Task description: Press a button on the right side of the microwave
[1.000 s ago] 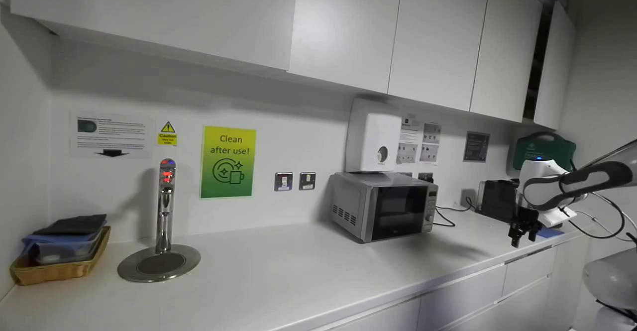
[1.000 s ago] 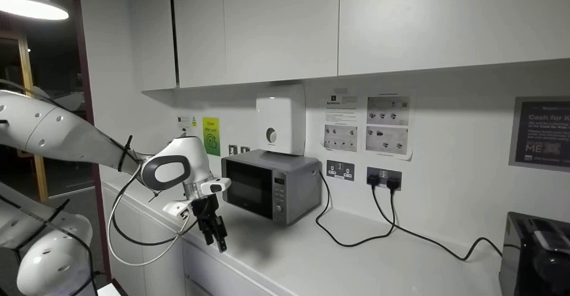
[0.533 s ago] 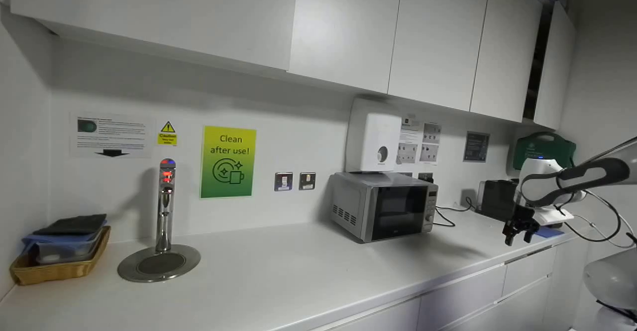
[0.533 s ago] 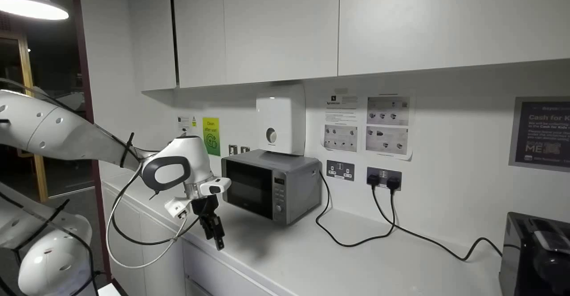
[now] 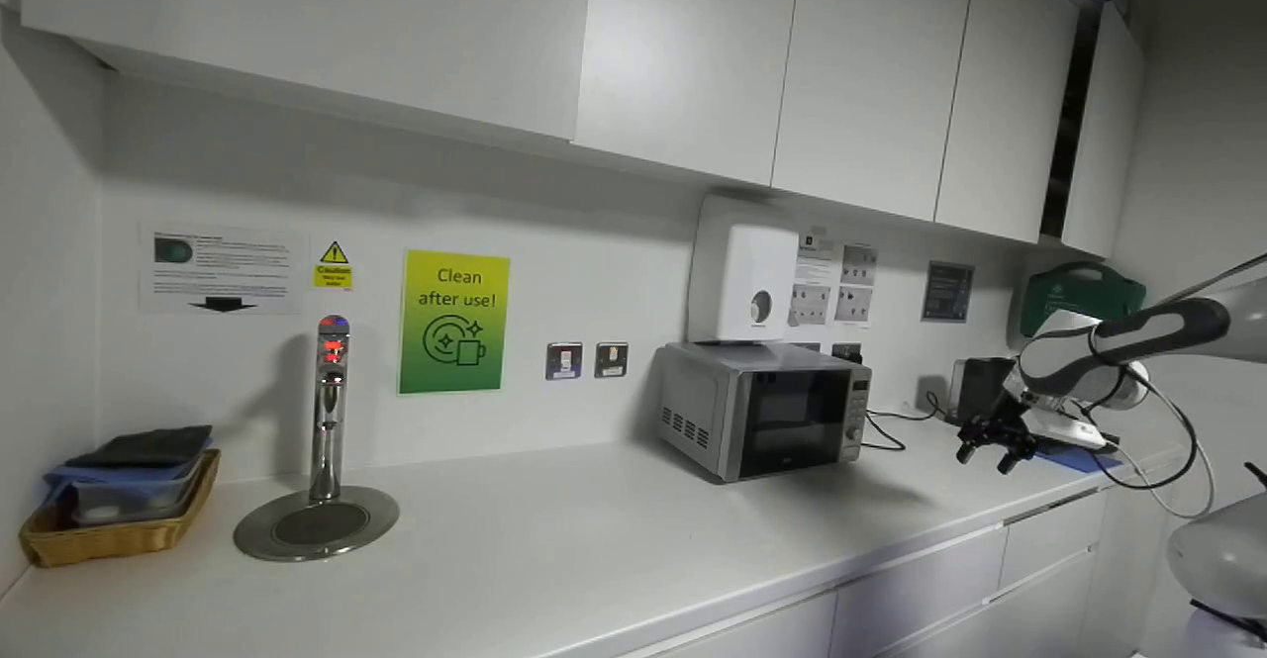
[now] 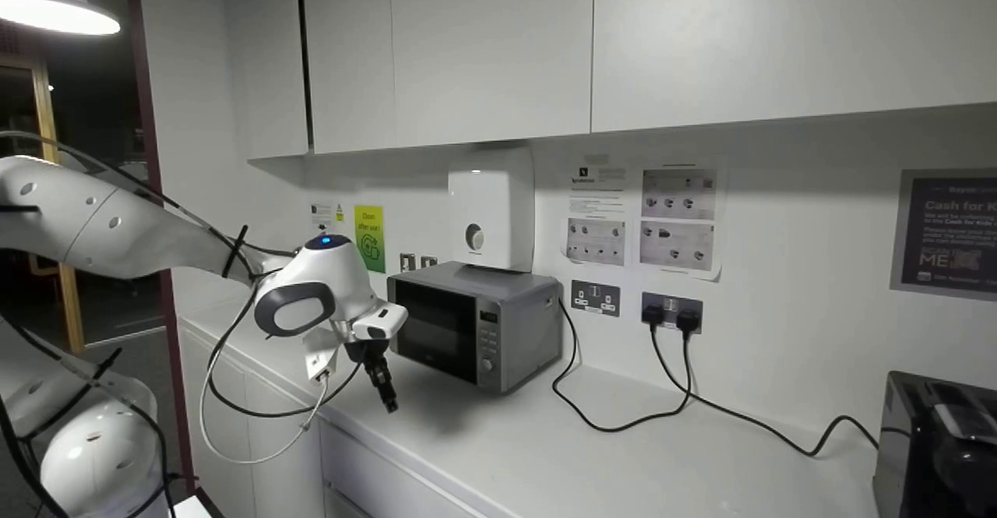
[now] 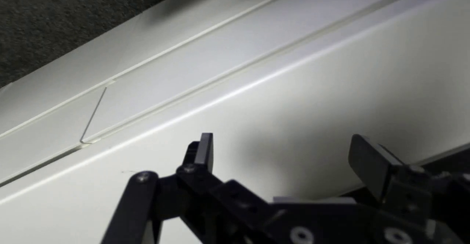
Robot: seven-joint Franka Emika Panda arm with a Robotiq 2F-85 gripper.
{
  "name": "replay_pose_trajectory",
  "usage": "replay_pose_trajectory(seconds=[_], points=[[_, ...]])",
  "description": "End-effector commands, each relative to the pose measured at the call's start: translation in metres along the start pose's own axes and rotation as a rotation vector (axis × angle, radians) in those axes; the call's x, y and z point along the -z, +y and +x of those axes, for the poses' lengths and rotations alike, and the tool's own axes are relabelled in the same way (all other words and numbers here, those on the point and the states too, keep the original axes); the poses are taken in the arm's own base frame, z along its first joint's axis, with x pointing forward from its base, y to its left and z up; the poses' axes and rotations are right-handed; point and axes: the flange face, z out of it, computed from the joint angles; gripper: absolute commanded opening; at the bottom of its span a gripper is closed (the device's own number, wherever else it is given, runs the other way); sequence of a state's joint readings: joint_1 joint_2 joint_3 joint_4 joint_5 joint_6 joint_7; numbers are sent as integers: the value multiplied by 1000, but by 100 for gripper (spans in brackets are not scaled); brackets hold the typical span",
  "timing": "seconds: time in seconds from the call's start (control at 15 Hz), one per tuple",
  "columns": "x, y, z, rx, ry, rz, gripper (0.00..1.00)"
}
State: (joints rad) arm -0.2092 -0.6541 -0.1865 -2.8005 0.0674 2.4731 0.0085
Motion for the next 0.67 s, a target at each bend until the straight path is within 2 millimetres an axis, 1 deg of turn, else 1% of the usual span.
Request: replay_pose_trajectory(seconds=[0.0, 0.33, 0.6], points=[[-7, -10, 19, -94, 82, 78, 100], [-16, -22, 38, -212, 178, 181, 100], [-20, -24, 51, -324, 234, 264, 100]])
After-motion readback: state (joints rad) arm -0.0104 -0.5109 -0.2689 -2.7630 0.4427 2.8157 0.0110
